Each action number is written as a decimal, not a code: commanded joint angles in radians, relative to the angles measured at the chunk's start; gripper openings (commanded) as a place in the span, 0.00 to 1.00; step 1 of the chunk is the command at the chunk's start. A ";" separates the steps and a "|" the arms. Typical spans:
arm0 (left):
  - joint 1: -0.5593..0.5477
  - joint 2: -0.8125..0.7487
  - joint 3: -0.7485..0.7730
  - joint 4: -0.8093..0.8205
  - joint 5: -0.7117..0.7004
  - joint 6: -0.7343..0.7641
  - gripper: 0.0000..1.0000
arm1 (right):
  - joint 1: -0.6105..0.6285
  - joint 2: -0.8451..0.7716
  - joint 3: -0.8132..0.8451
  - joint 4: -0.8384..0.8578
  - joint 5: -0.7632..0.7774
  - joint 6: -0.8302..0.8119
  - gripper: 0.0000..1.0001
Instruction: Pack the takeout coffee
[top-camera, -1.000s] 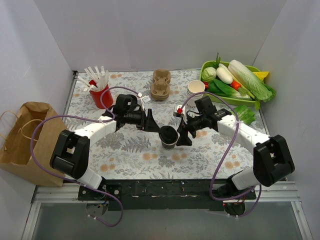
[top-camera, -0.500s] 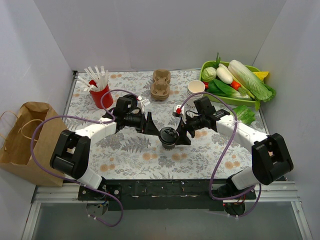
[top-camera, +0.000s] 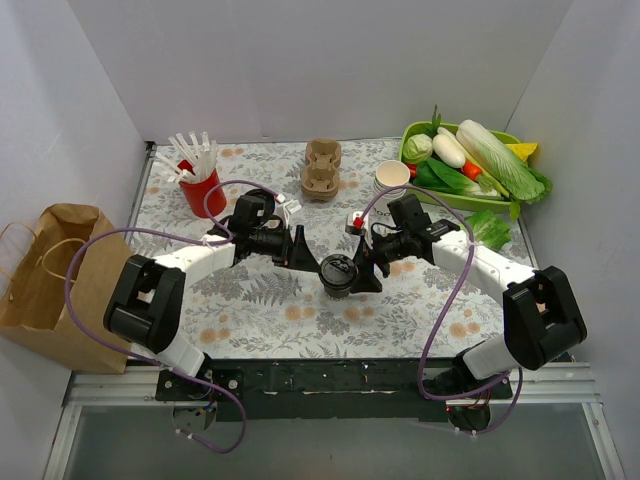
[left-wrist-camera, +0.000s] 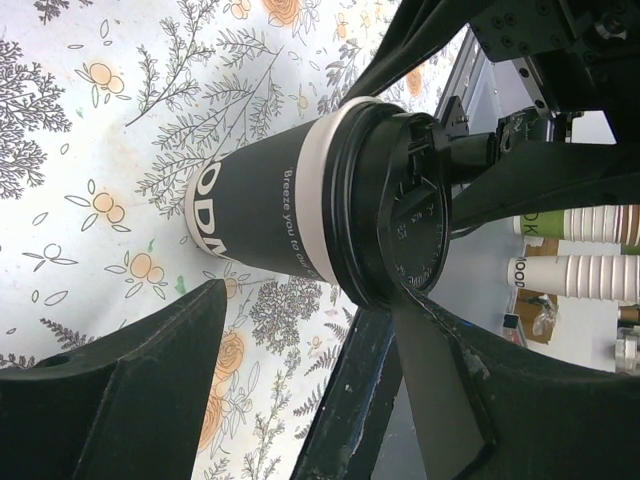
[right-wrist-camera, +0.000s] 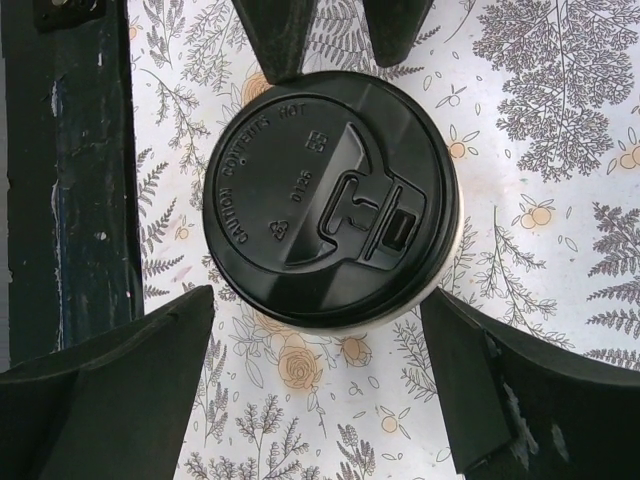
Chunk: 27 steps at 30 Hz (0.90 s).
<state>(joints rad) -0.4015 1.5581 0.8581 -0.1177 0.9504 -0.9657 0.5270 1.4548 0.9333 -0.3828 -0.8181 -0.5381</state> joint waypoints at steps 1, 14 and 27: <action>-0.003 0.020 0.001 0.029 0.019 0.001 0.66 | 0.005 0.006 0.001 0.012 -0.042 -0.005 0.91; -0.003 0.033 0.022 0.055 0.033 -0.030 0.66 | 0.004 0.000 0.010 0.015 -0.027 0.030 0.93; -0.002 0.043 0.015 0.061 0.031 -0.028 0.66 | -0.070 -0.024 0.022 -0.044 -0.067 0.111 0.98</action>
<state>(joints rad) -0.4015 1.5993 0.8581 -0.0742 0.9653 -1.0000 0.4797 1.4567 0.9333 -0.4194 -0.8349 -0.4847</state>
